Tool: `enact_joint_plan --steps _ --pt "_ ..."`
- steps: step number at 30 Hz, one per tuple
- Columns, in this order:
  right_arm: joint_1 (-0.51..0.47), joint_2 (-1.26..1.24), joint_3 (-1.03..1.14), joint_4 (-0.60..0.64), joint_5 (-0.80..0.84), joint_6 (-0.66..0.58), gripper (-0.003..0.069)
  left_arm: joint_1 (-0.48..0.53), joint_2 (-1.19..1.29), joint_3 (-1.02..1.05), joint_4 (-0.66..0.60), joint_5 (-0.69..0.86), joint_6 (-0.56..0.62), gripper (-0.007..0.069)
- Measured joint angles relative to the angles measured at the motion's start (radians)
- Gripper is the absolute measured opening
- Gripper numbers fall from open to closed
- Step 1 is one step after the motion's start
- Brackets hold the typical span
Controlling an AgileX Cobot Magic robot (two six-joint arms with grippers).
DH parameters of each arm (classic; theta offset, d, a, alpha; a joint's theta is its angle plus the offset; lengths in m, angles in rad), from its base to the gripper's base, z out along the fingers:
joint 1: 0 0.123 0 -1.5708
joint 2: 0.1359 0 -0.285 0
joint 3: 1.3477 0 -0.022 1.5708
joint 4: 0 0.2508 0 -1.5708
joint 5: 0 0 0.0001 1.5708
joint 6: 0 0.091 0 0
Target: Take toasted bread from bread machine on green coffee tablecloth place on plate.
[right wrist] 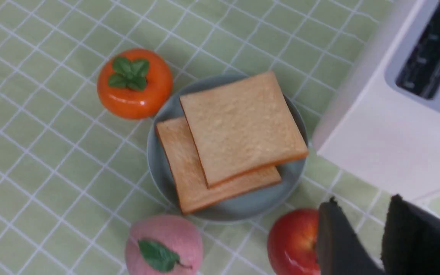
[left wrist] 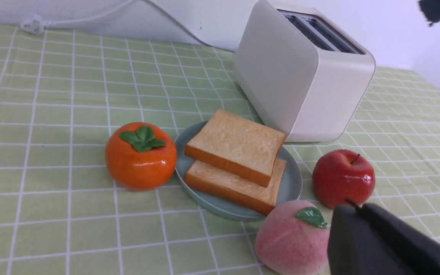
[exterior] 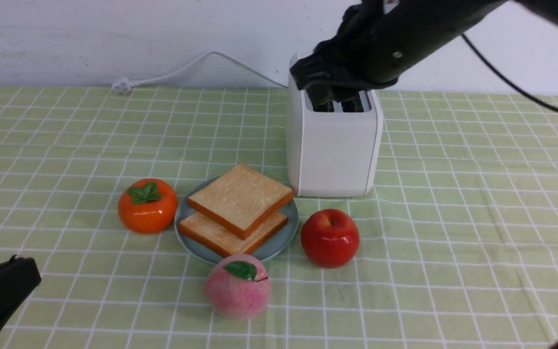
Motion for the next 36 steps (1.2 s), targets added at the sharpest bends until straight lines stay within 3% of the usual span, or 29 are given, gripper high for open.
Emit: enact_joint_plan --steps 5,12,19,28,36 --pt "0.0 -0.188 0.181 -0.061 0.086 0.083 0.0002 0.0 -0.126 -0.012 -0.019 0.036 0.0 0.0" --pt "0.0 -0.546 0.602 -0.076 0.057 0.236 -0.0001 0.0 -0.35 -0.007 -0.057 0.149 0.0 0.0" --pt "0.0 -0.933 0.955 -0.087 0.006 0.332 0.0002 0.0 -0.364 0.021 -0.062 0.261 0.0 0.0006" --pt "0.0 -1.22 1.175 -0.114 -0.164 0.357 0.0015 0.0 -0.364 0.022 -0.063 0.371 0.0 0.0016" --pt "0.0 -1.254 1.197 -0.121 -0.141 0.357 0.0022 0.0 -0.364 0.022 -0.064 0.376 0.0 0.0022"
